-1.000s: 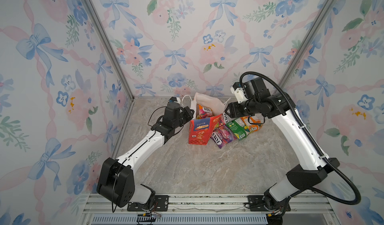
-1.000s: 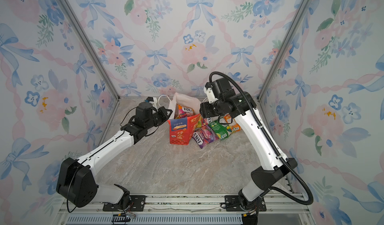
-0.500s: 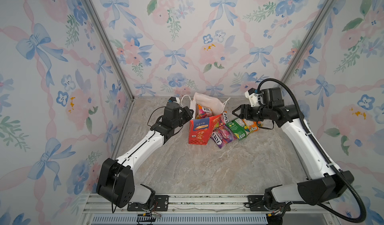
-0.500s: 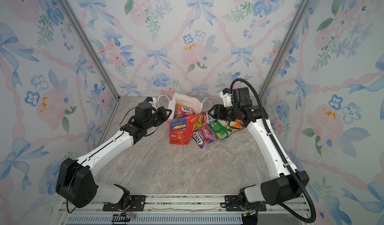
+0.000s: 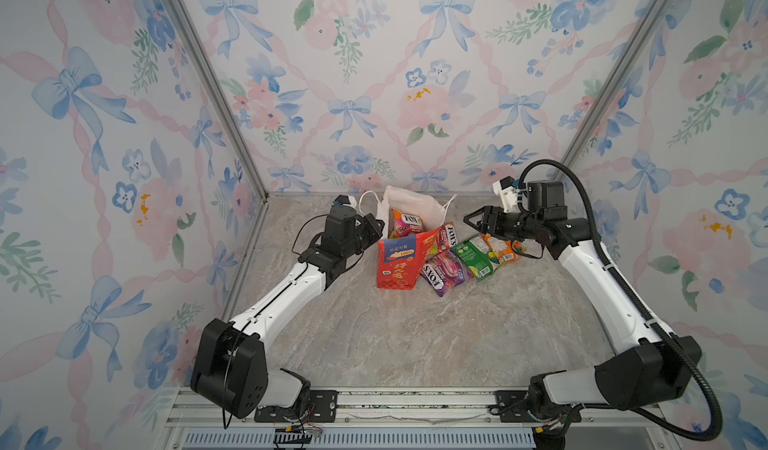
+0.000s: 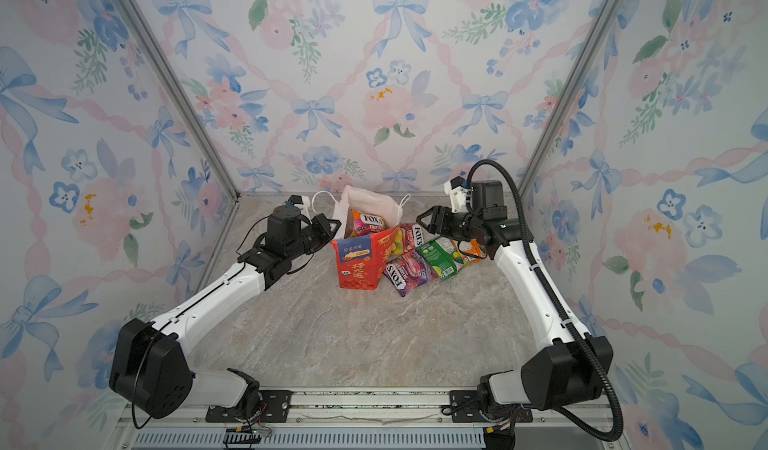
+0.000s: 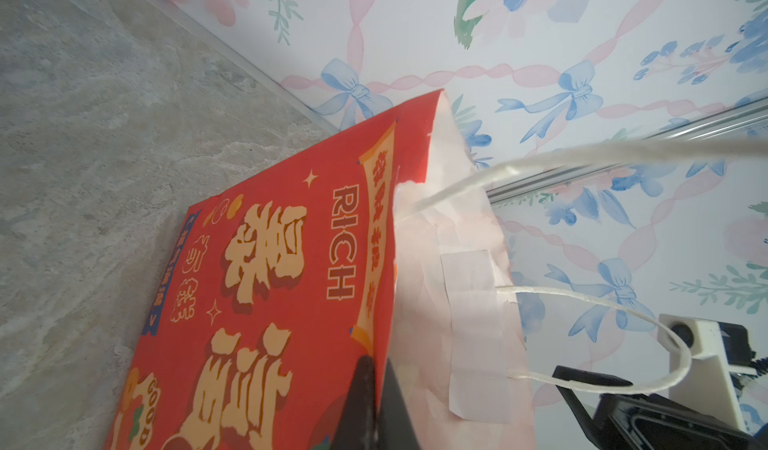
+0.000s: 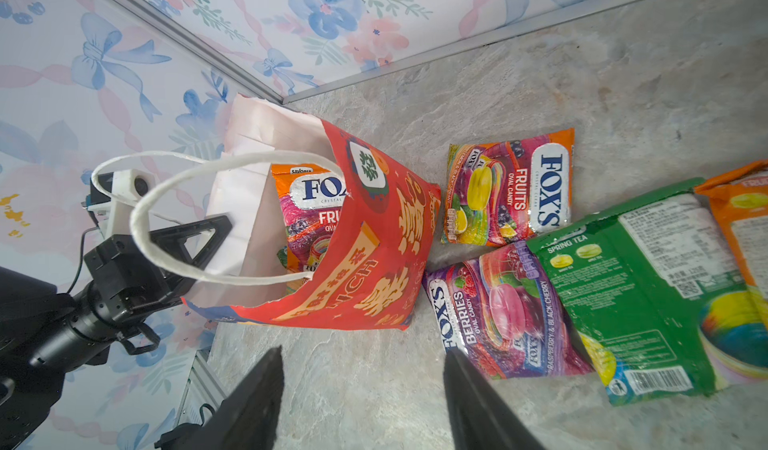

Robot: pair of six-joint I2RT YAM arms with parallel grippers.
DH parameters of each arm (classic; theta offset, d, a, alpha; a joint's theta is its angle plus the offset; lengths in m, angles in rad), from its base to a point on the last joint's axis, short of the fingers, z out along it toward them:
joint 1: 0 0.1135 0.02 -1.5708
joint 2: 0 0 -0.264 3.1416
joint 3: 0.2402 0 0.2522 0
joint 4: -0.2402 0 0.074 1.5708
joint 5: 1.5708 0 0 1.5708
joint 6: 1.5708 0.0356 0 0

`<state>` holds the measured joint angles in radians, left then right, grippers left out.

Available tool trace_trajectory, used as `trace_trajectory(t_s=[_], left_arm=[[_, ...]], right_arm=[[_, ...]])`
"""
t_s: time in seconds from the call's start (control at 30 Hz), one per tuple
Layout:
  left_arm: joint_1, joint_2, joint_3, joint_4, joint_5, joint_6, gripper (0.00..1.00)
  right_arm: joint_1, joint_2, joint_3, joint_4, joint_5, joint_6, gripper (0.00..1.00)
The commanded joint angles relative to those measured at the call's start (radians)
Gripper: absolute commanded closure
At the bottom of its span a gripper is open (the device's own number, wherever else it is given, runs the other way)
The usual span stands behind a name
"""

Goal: Place the snacks into the paper bag
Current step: 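Move the open right gripper over the green Spring Tea packet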

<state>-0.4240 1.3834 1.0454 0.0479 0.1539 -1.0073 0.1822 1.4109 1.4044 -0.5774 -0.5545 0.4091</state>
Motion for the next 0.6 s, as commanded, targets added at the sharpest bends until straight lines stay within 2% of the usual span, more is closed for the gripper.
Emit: trace_trajectory(t_s=[0.0,0.37,0.57], left_arm=[[0.014,-0.038,-0.020,0.029,-0.009,0.002,1.00],[0.031,-0.066,-0.025,0.021,-0.010,0.005,1.00],[0.043,-0.085,-0.048,0.016,-0.014,0.005,1.00]], right_arm=[[-0.010,0.002,-0.011,0.045,-0.017,0.012,0.36],[-0.013,0.005,-0.095,0.000,0.030,-0.004,0.35],[-0.015,-0.006,-0.232,0.079,0.015,0.044,0.34]])
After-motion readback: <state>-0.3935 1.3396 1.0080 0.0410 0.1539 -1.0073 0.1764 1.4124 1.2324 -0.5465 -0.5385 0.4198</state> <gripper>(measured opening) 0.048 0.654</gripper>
